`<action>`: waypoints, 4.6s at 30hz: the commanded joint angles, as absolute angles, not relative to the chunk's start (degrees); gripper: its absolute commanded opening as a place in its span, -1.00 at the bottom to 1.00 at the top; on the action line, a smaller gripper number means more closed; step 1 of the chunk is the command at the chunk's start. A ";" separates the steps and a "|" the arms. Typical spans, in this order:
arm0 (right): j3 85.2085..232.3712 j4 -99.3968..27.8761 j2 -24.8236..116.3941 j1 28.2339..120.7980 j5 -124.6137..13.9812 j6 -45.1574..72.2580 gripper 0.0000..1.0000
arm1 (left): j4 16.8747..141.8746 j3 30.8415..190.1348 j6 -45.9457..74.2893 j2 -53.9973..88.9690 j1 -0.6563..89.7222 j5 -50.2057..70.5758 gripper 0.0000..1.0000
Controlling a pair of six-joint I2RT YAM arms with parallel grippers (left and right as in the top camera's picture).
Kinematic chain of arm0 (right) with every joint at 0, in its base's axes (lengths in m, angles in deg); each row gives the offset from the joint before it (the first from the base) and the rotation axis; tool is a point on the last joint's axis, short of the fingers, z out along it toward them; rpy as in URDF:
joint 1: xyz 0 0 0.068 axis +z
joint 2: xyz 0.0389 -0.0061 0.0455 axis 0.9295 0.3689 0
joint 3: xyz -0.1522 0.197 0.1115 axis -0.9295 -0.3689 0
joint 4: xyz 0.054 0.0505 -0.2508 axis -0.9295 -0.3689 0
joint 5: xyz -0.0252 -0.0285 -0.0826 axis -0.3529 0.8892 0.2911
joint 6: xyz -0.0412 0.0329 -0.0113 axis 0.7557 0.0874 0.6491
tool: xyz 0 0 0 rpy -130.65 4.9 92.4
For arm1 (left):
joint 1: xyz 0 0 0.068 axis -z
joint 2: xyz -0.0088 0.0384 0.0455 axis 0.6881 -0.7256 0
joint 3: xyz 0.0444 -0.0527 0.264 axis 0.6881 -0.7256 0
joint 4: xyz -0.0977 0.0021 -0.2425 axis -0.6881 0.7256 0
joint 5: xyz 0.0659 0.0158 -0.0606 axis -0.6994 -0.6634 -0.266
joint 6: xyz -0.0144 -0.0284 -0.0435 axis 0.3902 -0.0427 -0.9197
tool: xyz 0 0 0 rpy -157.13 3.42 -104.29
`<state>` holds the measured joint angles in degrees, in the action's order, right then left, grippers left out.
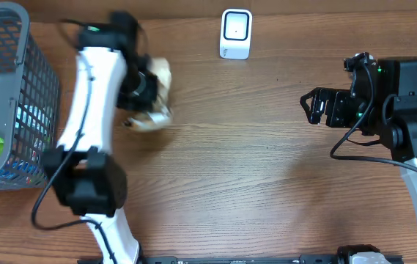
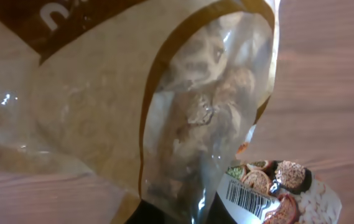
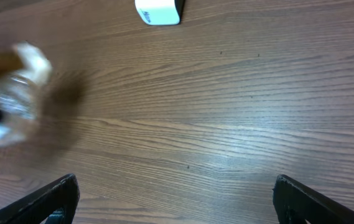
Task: Scan the item barcode
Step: 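Carry the clear pastry bag out and drop it on the table, then reach the left gripper into the basket and grasp the mint-green packet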
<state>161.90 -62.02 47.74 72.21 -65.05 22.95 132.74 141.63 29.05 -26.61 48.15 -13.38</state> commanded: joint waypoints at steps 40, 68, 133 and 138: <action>162.78 -62.63 51.59 72.47 -65.40 22.97 1.00 | 141.61 170.86 18.01 -6.13 12.41 -23.82 0.41; 162.76 -60.29 51.65 72.47 -65.36 22.82 1.00 | 126.90 170.84 14.62 -32.07 -0.02 -15.91 0.45; 162.76 -59.27 51.87 72.47 -65.40 22.77 1.00 | 115.69 168.30 13.24 -41.25 7.21 -20.35 0.54; 162.76 -59.66 52.99 72.47 -65.43 22.75 1.00 | 115.62 168.30 11.52 -41.25 4.72 -20.35 0.63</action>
<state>161.90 -59.60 52.09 72.19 -65.08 22.97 115.67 168.58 13.85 -41.39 6.80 -20.79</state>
